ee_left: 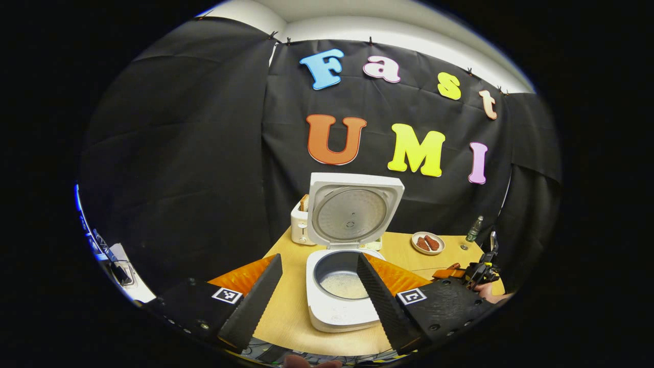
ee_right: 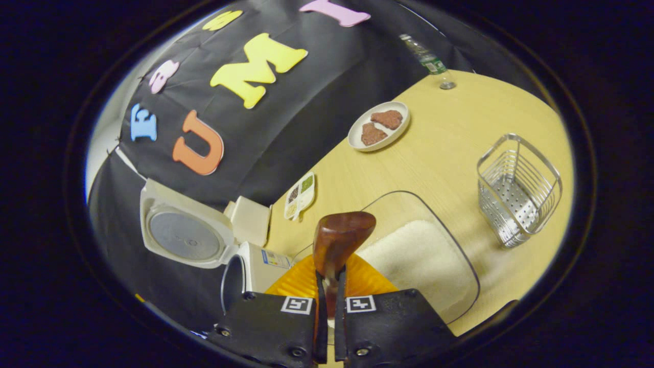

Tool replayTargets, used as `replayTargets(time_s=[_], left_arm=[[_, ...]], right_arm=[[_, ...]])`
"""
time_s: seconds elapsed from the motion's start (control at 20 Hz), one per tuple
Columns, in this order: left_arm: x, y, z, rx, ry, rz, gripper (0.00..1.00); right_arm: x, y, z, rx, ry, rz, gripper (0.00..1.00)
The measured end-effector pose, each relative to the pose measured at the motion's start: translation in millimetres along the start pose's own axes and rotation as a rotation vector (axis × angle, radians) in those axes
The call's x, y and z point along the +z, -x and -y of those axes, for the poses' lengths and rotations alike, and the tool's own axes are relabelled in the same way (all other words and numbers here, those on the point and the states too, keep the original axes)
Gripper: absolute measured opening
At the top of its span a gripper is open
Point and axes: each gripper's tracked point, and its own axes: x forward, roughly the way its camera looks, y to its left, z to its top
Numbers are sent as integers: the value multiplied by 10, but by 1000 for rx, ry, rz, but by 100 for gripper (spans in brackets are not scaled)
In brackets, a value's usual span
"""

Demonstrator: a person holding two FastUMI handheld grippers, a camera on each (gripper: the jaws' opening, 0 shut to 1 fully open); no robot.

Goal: Close the left gripper, press the button to open the rice cooker; take a wooden spoon from the chopstick holder with the right hand, scoop a spoonful of rice and pour it into the rice cooker, then put the wooden spoon back into the chopstick holder.

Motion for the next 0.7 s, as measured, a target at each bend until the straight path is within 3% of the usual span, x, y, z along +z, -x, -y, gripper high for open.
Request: replayTargets(time_s=[0.4,0.7], left_arm=[[144,31,408,-2,13,33,94],[193,94,501,20,27,61,95]], right_arm=[[614,557,60,80,-128,88,11],[966,911,-155,131,-156,127,11]])
